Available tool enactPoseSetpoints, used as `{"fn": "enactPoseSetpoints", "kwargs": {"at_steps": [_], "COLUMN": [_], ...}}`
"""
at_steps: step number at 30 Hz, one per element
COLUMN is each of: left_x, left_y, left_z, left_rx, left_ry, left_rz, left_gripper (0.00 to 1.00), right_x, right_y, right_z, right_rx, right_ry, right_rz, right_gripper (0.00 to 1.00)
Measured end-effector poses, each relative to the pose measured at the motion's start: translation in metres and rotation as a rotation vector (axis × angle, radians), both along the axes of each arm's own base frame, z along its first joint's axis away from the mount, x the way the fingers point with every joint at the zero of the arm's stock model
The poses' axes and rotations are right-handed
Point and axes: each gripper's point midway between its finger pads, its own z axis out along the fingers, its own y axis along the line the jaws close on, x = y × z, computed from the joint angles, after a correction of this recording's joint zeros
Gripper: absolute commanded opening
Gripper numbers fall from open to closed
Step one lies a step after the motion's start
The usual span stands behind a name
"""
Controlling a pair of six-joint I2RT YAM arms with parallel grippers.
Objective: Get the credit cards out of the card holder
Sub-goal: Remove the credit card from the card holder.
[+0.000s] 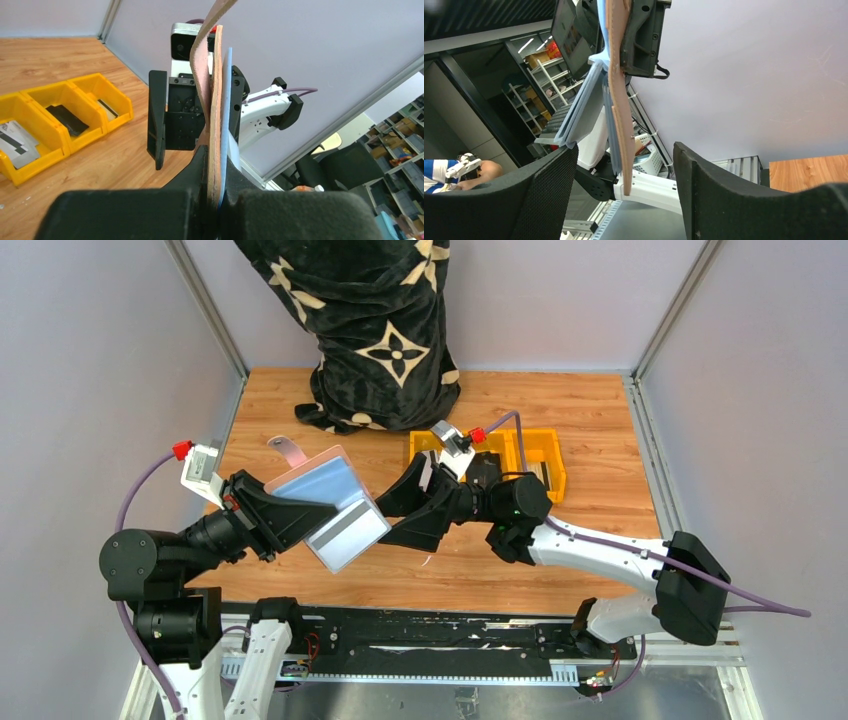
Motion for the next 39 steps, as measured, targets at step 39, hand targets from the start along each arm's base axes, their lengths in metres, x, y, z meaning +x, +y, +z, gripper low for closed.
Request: {"fn": "enactPoseSetpoints", "kwargs": {"at_steps": [39], "left_x": [0.004], "left_y": [0.001], "left_z": [-0.025], "left_rx": [0.041], "left_ry": [0.017], "left_rz": [0.008], "left_gripper": [0.0], "right_x": [0.009], "right_y": [0.02], "right_z": [0.036], "right_rx": [0.113], "right_ry": [0.034], "right_rz": [0.039], "right_gripper": [0.75]}}
